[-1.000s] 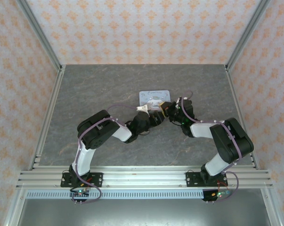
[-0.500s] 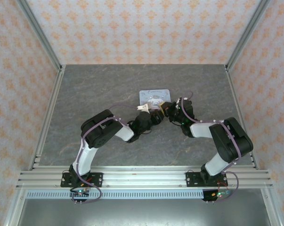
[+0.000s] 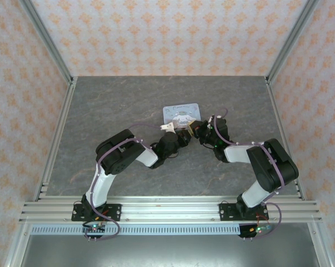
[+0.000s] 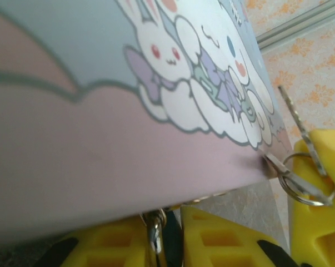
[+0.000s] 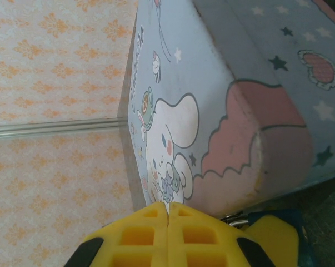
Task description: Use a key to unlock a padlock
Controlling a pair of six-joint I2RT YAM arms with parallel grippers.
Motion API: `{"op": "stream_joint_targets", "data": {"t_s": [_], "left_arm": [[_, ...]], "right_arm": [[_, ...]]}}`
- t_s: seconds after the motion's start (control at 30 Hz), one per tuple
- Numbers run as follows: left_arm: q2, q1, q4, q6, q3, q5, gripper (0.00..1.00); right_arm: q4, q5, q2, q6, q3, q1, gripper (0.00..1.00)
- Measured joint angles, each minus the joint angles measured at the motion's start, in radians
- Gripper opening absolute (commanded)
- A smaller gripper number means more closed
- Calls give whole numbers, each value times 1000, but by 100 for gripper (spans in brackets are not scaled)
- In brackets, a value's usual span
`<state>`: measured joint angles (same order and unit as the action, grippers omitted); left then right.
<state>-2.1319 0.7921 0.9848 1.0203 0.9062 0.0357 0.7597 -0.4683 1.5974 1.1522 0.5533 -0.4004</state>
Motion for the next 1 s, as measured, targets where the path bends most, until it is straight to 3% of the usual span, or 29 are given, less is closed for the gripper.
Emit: {"op": "stream_joint_targets", "data": {"t_s": [0.27, 0.47, 0.73, 1.0], "left_arm": [[0, 0, 9, 26, -19, 5, 0], [19, 0, -29, 53, -24, 16, 0], [109, -7, -218, 50, -32, 62, 0], [195, -39, -421, -2, -32, 143, 0]], "right_arm": [[0, -1, 0, 2, 3, 11, 0], [-4, -3, -45, 15, 28, 55, 0], [-31, -19, -240, 5, 13, 68, 0], [-79, -71, -427, -39, -176, 68, 0]]}}
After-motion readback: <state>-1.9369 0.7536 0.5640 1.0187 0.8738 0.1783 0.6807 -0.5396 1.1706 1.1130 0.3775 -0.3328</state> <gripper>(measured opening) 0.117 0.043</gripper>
